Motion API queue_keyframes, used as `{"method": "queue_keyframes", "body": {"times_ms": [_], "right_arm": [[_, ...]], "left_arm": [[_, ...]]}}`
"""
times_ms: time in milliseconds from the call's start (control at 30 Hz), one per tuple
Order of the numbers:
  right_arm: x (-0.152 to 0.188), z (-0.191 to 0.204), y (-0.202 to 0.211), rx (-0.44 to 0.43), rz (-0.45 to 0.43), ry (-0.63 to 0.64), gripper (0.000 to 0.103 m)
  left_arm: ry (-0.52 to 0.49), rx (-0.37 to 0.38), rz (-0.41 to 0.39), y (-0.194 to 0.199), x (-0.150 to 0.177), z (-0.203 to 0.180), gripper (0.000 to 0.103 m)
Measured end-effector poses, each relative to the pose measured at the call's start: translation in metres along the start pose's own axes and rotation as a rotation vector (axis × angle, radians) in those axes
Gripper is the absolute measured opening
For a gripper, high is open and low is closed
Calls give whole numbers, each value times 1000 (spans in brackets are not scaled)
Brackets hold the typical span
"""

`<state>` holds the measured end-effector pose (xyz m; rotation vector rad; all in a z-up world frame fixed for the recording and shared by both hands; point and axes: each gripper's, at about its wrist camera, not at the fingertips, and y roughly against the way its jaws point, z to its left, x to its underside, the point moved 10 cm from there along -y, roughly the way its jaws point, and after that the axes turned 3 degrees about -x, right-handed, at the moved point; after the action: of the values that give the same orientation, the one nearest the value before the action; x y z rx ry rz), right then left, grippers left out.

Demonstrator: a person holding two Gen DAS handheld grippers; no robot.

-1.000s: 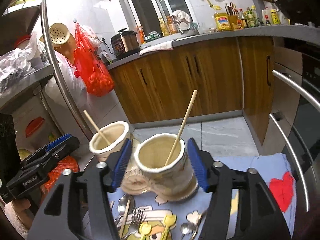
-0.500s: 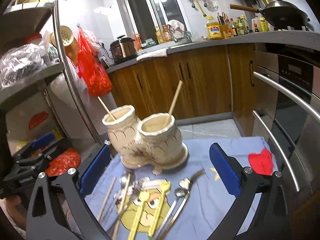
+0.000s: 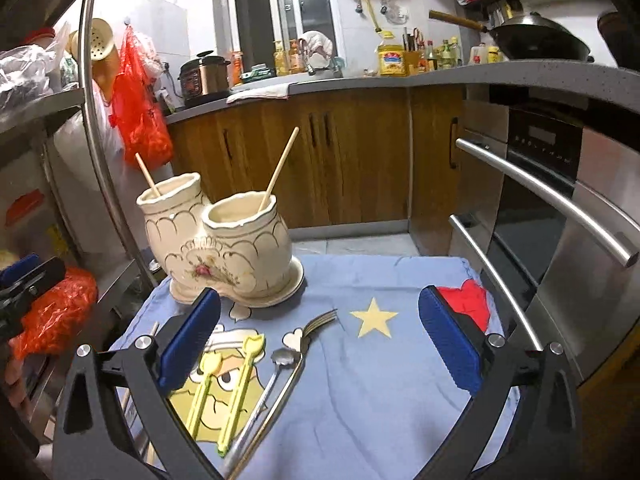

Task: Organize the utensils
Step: 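Withdraw both open tools from the holder back over the cloth, then grasp the gold fork with the right tool while the left tool grasps a wooden chopstick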

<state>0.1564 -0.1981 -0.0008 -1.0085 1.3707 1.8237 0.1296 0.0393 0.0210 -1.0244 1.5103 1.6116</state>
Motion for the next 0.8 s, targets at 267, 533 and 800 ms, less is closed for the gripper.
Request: {"method": "queue_keyframes", "body": {"times_ms": [267, 533, 800], "right_arm": [[18, -26, -10, 6, 56, -32, 98], [38, -30, -31, 14, 149, 9, 98], [63, -11, -50, -25, 283, 23, 90]], "left_arm": [[1, -17, 90, -31, 35, 16, 98], [-2, -14, 175, -56, 62, 26, 98], [-42, -12, 314, -73, 89, 31, 98]]}}
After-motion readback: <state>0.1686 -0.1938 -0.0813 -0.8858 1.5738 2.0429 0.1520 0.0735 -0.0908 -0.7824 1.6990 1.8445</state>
